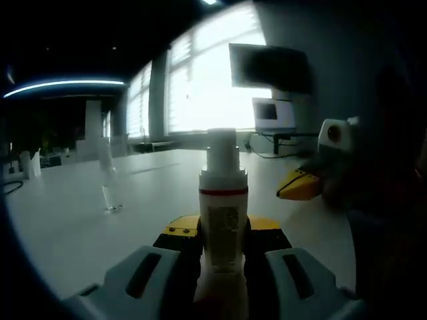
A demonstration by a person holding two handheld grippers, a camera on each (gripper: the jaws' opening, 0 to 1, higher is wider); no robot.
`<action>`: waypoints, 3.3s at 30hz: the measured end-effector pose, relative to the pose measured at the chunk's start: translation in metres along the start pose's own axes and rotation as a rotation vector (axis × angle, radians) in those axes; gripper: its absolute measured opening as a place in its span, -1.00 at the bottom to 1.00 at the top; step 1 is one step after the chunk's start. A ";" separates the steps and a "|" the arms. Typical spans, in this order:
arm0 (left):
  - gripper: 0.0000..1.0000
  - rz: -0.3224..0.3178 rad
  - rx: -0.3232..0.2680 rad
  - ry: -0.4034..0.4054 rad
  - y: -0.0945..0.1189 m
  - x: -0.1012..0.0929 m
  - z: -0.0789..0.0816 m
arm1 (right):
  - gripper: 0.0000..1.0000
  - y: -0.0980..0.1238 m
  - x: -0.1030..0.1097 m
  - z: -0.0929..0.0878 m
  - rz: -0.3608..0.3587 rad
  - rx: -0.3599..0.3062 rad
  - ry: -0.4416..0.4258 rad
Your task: Clamp pump bottle remove cover press pump head put on cover
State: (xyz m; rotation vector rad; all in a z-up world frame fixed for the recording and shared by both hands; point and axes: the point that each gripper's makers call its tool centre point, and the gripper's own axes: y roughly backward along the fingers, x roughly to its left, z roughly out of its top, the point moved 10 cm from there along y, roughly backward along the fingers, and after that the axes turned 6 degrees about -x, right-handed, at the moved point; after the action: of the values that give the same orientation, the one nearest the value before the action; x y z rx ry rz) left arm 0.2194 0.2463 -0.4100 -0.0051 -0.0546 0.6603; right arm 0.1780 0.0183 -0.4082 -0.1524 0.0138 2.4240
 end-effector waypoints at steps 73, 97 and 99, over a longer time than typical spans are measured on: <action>-0.71 0.006 0.001 -0.004 0.001 0.000 0.000 | -1.00 -0.001 0.002 0.000 0.019 0.011 0.044; -0.71 0.008 0.001 -0.005 0.001 0.001 0.000 | -1.00 -0.001 0.004 0.000 0.009 0.014 0.028; -0.71 0.008 0.001 -0.006 0.001 0.000 0.000 | -1.00 -0.001 0.005 0.000 0.009 0.013 0.022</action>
State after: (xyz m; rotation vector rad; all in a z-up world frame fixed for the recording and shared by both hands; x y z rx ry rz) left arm 0.2185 0.2474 -0.4100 -0.0027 -0.0598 0.6680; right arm 0.1751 0.0220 -0.4086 -0.1728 0.0401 2.4304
